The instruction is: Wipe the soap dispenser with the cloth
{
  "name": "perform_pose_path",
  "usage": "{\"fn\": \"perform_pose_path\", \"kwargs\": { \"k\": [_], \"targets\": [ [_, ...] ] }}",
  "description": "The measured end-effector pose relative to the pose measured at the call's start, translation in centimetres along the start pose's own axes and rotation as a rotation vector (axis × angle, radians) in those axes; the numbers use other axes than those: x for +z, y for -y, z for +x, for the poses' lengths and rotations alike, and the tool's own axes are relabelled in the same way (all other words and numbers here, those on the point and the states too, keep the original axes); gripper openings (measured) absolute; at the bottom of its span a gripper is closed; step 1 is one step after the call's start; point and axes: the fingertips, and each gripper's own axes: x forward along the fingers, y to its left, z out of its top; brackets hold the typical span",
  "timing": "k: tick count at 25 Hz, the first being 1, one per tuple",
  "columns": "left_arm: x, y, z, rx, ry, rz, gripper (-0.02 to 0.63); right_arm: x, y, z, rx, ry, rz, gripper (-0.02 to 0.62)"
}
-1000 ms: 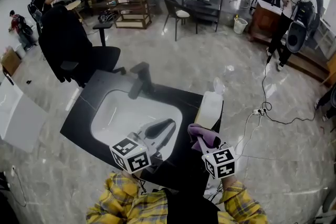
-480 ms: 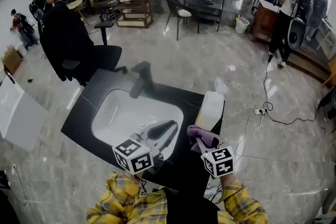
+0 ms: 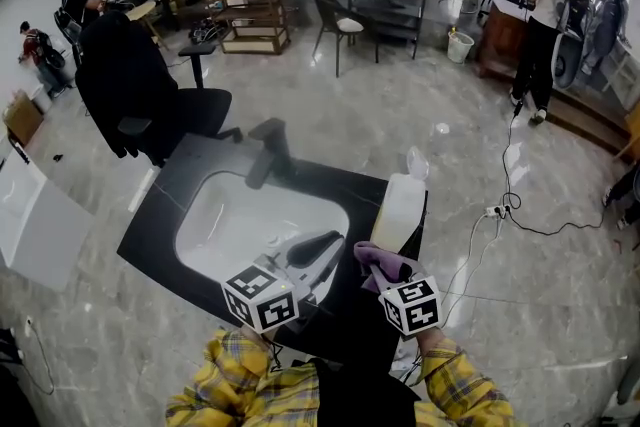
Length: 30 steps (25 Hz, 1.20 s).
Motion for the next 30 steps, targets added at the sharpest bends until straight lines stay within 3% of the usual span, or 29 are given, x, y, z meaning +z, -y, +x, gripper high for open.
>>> {"fn": "perform_pose_path", "kwargs": {
  "k": [9, 17, 21, 30],
  "targets": [
    [-0.1, -0.1, 0.8, 0.023, -0.027, 0.018, 0.041, -0.2, -0.2, 0.1, 0.022, 0.0, 0.026, 0.074],
    [3.0, -0.9, 2.0, 0.07, 0.039, 0.056, 0.045, 6.3, -0.4, -6.2, 0.072, 0.168, 0.013, 0.075],
    [4.3, 0.1, 3.6, 0.059, 0.05, 0.075, 0.135, 8.7, 0.1, -10.2, 0.064, 0.238, 0.041, 0.075],
    [4.1, 2.6, 7.1, 0.027, 0.02, 0.132, 0.183, 10.4, 1.9, -16.0, -0.044, 0.352, 0.081, 0.075]
  ]
}}
